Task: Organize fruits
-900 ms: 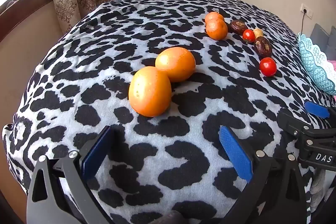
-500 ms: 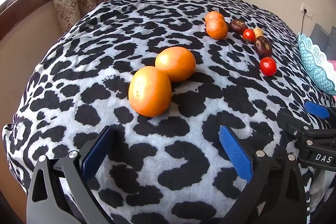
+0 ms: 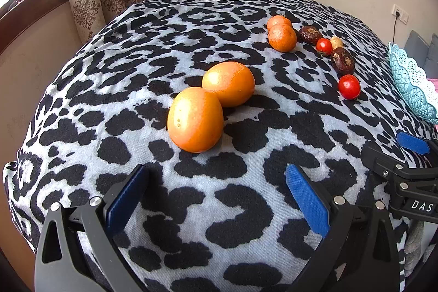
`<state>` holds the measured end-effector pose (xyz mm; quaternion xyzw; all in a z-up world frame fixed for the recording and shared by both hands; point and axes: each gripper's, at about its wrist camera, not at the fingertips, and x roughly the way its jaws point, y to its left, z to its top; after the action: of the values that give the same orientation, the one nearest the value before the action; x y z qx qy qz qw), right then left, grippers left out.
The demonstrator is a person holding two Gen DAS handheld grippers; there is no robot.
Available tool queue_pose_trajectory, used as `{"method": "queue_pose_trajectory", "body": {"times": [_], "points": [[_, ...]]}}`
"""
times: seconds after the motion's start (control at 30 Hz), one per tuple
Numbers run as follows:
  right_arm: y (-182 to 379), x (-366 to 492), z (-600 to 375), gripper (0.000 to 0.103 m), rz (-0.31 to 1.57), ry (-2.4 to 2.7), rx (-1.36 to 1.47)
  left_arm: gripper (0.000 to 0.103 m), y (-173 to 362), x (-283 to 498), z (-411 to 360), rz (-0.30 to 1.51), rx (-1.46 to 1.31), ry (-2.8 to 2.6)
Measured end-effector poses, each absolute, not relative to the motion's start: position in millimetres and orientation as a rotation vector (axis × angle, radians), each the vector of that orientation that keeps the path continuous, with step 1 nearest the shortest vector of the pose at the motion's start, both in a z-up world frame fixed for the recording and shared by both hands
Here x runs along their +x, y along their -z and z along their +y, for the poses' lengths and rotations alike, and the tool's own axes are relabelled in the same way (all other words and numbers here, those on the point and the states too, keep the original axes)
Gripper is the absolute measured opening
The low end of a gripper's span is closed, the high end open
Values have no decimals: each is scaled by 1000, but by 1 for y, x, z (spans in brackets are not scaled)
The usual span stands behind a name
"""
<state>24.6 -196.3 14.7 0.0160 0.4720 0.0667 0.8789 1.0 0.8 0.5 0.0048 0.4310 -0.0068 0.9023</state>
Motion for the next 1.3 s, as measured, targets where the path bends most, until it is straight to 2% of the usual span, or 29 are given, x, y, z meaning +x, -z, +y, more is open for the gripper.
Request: {"method": "queue_pose_trajectory", "body": {"times": [1.3], "points": [[-14, 24, -196, 101, 984, -141, 36, 98, -6, 5, 2, 885, 11, 15]]}}
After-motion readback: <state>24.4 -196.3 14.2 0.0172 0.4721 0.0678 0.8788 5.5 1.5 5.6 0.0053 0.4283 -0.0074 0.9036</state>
